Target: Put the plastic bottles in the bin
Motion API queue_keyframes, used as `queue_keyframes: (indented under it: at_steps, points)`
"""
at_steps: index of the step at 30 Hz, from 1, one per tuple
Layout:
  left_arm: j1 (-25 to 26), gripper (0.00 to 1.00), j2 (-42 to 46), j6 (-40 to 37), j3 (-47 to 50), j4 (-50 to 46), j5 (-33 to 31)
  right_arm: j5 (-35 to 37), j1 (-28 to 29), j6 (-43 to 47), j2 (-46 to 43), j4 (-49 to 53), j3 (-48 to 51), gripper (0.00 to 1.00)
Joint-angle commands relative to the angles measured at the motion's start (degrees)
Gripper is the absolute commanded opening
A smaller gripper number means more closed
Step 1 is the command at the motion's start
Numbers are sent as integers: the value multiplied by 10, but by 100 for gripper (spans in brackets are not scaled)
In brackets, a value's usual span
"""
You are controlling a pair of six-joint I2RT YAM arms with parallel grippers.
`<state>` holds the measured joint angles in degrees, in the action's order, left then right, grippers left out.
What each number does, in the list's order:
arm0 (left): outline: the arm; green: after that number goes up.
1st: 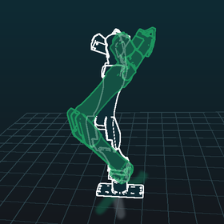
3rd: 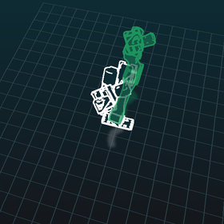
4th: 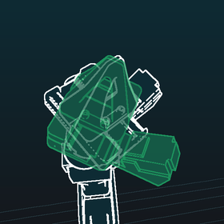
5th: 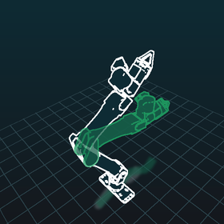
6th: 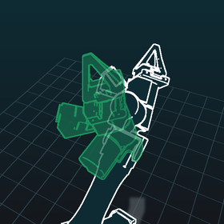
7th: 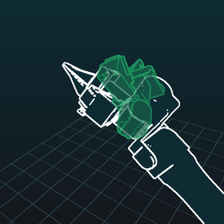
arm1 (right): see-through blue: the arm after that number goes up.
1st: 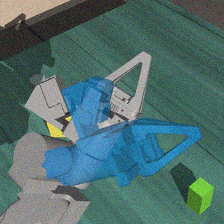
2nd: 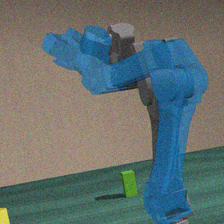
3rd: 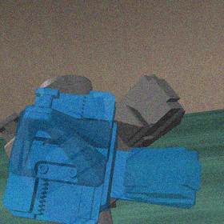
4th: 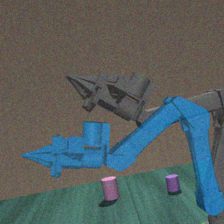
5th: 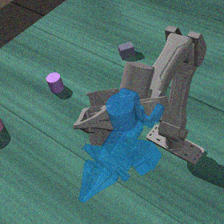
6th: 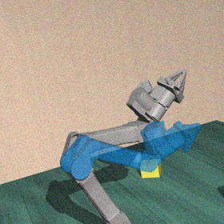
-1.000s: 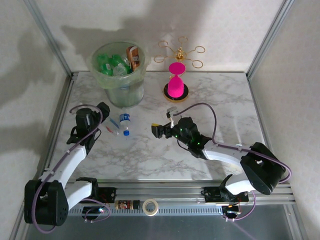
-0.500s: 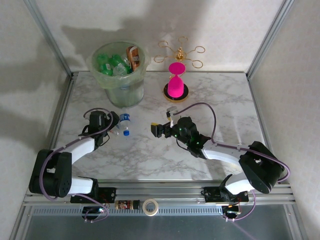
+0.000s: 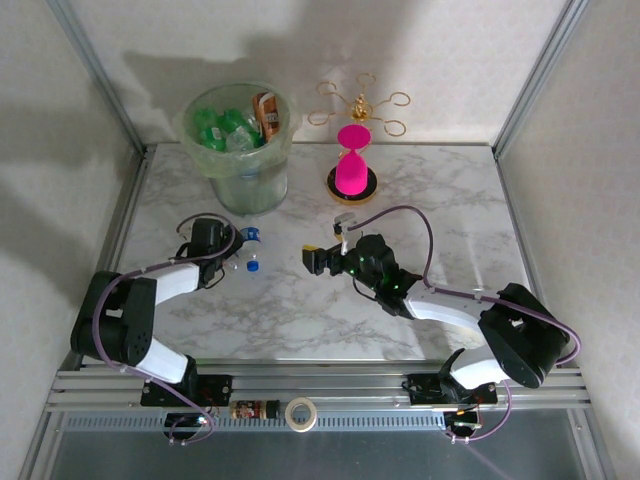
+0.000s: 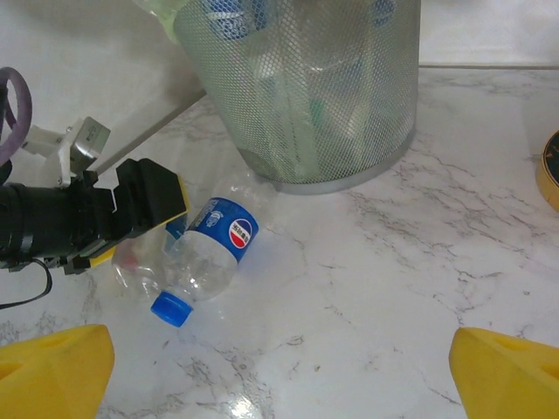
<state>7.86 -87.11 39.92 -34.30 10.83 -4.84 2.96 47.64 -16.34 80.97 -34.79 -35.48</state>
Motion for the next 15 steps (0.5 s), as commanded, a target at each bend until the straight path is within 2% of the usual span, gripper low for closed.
queue_keyframes:
  at_steps: [1, 11, 15]
  points:
    - [5, 98, -9, 1, -12, 2, -20, 9, -2, -5, -17, -13, 12, 99]
    - [5, 84, -15, 2, -3, 18, -25, 10, -2, -5, -20, -12, 13, 99]
    - [4, 75, -20, 1, 0, 23, -26, 12, -2, -5, -25, -11, 15, 99]
